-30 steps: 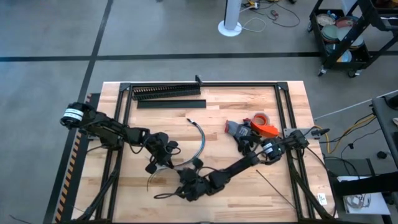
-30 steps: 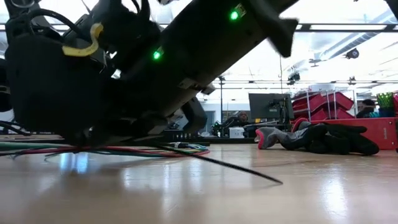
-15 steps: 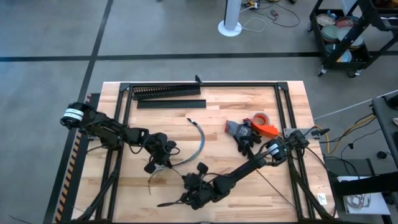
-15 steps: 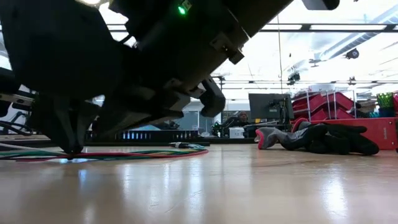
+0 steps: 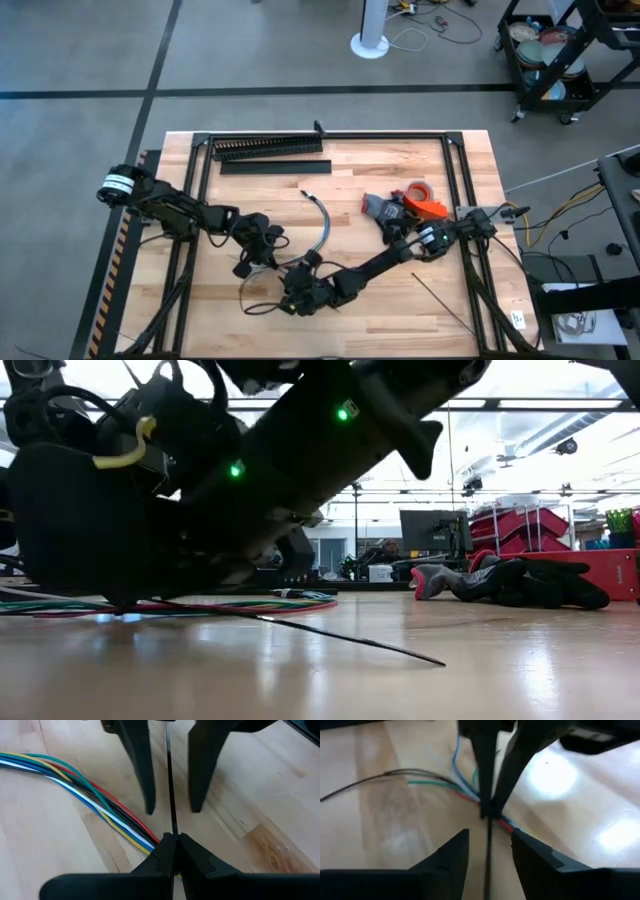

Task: Ziptie cables
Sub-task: Wrap the black zip tie on the cable

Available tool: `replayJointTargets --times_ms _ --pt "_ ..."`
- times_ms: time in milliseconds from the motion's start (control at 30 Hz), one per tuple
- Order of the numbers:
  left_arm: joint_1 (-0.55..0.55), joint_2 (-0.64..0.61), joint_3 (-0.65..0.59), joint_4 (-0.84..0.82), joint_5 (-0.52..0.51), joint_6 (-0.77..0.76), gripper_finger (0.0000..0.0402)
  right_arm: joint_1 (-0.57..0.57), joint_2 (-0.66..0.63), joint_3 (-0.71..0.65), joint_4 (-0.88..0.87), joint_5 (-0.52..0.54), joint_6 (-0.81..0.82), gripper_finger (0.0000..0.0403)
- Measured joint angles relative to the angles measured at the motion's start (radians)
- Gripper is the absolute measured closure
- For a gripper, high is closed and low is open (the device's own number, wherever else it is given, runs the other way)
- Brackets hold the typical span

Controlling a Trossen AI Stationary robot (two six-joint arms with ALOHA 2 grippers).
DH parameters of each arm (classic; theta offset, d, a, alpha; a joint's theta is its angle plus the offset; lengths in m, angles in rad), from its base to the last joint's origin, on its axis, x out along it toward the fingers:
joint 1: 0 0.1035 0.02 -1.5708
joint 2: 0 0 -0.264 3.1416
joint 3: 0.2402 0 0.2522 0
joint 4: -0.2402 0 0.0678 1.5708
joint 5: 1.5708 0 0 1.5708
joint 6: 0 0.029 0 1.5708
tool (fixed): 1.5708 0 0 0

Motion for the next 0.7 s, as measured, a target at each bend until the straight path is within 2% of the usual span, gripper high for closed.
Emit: replayJointTargets --times_ms 100,233,700 --pt "0.0 0.0 0.0 0.002 0.0 0.001 0.0402 0.0 -0.001 0.001 0.014 0.036 -0.012 0.0297" --pt "0.0 0.0 0.0 0.003 0.0 0.006 0.0402 -0.008 0.009 0.001 0.033 -0.013 0.002 0.033" --pt "0.0 0.0 0.0 0.01 0.0 0.004 0.0402 -0.023 0.015 0.001 0.041 -0.03 -0.013 0.0393"
